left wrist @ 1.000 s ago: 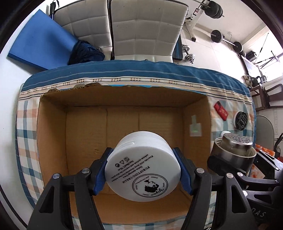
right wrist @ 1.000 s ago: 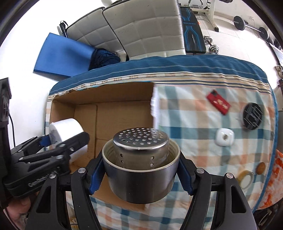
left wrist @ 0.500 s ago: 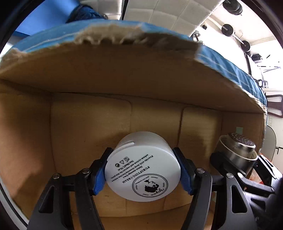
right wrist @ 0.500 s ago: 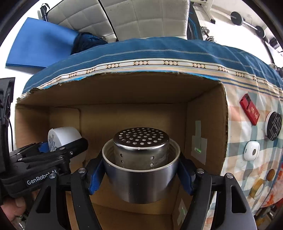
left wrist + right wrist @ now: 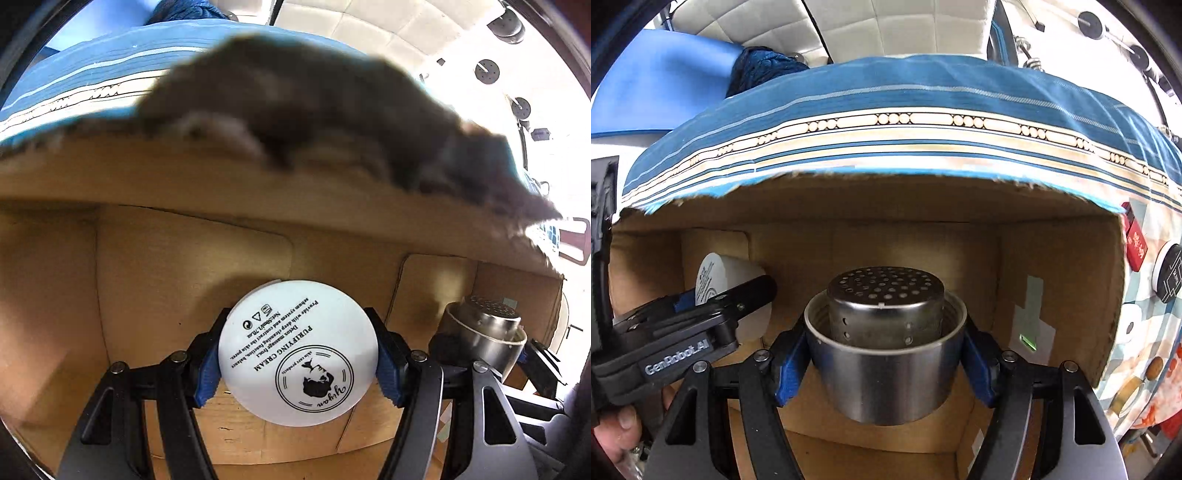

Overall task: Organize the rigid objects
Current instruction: 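Lower both objects into the box and open both tools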

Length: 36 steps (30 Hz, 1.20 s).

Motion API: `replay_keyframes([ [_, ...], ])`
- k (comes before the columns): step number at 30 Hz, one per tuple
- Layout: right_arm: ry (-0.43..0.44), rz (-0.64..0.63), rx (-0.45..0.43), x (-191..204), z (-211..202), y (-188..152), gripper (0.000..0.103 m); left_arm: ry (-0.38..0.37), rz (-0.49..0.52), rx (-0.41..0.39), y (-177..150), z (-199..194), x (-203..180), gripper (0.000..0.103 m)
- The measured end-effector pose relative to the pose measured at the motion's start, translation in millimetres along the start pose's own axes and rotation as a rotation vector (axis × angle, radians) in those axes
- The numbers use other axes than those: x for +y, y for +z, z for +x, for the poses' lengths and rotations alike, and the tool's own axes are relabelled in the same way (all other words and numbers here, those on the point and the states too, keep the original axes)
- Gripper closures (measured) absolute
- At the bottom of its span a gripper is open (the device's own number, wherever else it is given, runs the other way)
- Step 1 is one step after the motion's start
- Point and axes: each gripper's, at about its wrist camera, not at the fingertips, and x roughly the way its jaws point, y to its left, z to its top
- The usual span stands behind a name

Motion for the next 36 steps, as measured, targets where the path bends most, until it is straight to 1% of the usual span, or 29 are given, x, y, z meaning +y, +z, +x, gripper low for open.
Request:
replay_keyframes([
  [2, 0.0, 0.004, 0.016, -2.4, 2.4, 0.7, 0.029, 0.004, 0.0, 0.0, -3.1, -0.7, -2.4, 0.037],
  [4, 0.005, 0.008, 0.023, -5.2, 3.3, 0.2, 0.029, 0.003, -0.001, -0.004, 1.6, -0.9, -2.2, 0.037],
  [10, 0.01, 0.018, 0.04, -11.9, 4.0, 0.8, 0.029, -0.016, 0.019, 0.007, -6.7, -1.4, -3.3, 0.037],
  [14, 0.015, 0.007, 0.016, -18.7, -5.6, -4.4, 0.026, -0.05, 0.011, 0.016, -11.6, -4.6, 2.9, 0.037],
  [16, 0.014, 0.003, 0.006, -19.5, -10.5, -6.2, 0.023, -0.056, 0.009, 0.019, -14.3, -8.0, 5.1, 0.035],
  [17, 0.013, 0.003, 0.005, -20.1, -11.8, -7.6, 0.02, -0.058, 0.008, 0.016, -15.3, -10.0, 6.6, 0.035],
  [18, 0.005, 0.003, 0.002, -18.9, -13.0, -10.3, 0.013, -0.057, 0.006, 0.014, -15.6, -12.5, 8.1, 0.035],
  [20, -0.009, -0.001, -0.014, -19.8, -17.3, -14.4, 0.004, -0.053, 0.009, 0.008, -18.5, -15.9, 10.5, 0.033],
  [21, -0.011, -0.002, -0.017, -20.3, -19.2, -16.5, 0.003, -0.051, 0.011, 0.004, -19.9, -18.5, 10.0, 0.033],
  [23, -0.013, -0.003, -0.016, -23.6, -23.3, -23.7, 0.003, -0.043, 0.011, -0.014, -25.5, -26.0, 11.7, 0.033],
  [25, -0.018, -0.009, -0.021, -24.0, -33.0, -24.0, 0.003, -0.04, 0.012, -0.032, -30.6, -35.2, 11.2, 0.033],
  [29, -0.018, -0.019, -0.035, -25.3, -45.1, -40.9, 0.003, 0.04, 0.058, -0.109, -51.8, -64.1, -0.8, 0.031],
  [32, -0.01, -0.025, -0.049, -23.4, -52.7, -61.3, 0.003, 0.093, 0.087, -0.183, -71.2, -85.4, -5.5, 0.024],
  [34, -0.003, -0.038, -0.047, -17.2, -55.4, -73.6, 0.003, 0.1, 0.103, -0.219, -78.0, -99.3, -7.0, 0.017],
  [36, 0.005, -0.042, -0.054, -13.0, -60.5, -87.6, 0.003, 0.099, 0.112, -0.248, -88.6, -113.2, -8.5, 0.016],
])
